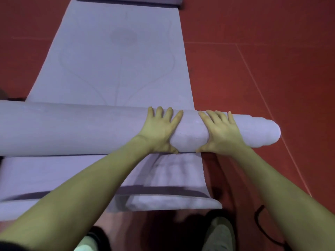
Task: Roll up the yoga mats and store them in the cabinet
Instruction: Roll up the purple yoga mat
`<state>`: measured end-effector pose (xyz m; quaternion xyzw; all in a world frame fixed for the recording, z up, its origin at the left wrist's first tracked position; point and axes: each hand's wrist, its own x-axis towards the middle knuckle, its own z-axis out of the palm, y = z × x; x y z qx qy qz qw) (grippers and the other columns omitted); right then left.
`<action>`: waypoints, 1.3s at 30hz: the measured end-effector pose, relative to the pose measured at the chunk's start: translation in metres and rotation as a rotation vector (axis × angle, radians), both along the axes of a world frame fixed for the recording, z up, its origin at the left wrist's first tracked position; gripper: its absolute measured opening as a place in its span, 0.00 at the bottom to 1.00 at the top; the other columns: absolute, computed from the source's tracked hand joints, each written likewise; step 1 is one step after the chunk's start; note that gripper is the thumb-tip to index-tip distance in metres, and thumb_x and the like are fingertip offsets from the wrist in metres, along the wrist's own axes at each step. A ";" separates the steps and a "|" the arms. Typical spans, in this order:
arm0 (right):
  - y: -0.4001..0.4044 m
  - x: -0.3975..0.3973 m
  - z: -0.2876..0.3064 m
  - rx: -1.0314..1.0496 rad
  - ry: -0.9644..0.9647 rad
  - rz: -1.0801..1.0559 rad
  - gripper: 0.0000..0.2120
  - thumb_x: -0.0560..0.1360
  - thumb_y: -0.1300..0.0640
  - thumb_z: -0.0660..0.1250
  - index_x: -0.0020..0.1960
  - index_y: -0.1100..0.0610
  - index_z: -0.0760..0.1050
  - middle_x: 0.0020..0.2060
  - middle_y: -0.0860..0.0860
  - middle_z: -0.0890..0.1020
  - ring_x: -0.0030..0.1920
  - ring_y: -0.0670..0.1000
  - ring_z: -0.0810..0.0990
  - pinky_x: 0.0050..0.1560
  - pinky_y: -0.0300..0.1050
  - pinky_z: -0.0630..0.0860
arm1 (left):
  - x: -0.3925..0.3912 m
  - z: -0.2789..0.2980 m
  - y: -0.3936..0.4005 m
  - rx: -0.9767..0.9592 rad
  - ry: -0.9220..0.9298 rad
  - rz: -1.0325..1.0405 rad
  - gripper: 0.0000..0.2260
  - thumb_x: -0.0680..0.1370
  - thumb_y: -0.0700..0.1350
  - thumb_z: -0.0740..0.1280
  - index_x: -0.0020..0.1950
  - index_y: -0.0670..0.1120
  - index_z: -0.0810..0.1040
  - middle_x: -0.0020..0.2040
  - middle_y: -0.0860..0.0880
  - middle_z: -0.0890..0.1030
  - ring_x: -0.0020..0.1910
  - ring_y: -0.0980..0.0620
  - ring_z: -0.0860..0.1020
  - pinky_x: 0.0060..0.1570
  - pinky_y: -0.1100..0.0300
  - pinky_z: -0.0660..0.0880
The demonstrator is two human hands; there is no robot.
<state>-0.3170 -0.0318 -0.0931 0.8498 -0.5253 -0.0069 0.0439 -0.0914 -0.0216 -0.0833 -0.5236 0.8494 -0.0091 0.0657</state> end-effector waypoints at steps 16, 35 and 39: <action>0.096 -0.064 0.002 -0.064 -0.436 -0.299 0.27 0.73 0.43 0.60 0.66 0.56 0.73 0.63 0.55 0.76 0.61 0.57 0.75 0.63 0.57 0.69 | -0.086 -0.002 0.028 0.028 -0.062 -0.046 0.41 0.76 0.70 0.46 0.77 0.45 0.35 0.77 0.37 0.45 0.73 0.32 0.52 0.67 0.34 0.52; 0.166 -0.140 -0.090 0.150 -0.428 -1.105 0.25 0.76 0.50 0.65 0.72 0.55 0.66 0.62 0.56 0.74 0.63 0.57 0.70 0.66 0.53 0.52 | -0.167 -0.010 0.021 0.056 -0.109 -0.128 0.56 0.63 0.74 0.66 0.77 0.54 0.35 0.78 0.40 0.42 0.72 0.28 0.51 0.64 0.27 0.52; 0.166 -0.138 -0.094 0.087 -0.590 -1.142 0.24 0.73 0.58 0.70 0.68 0.55 0.71 0.58 0.54 0.76 0.59 0.56 0.72 0.60 0.50 0.55 | -0.163 -0.010 0.012 0.054 -0.138 -0.156 0.62 0.58 0.72 0.71 0.77 0.53 0.35 0.77 0.38 0.43 0.73 0.30 0.52 0.63 0.27 0.52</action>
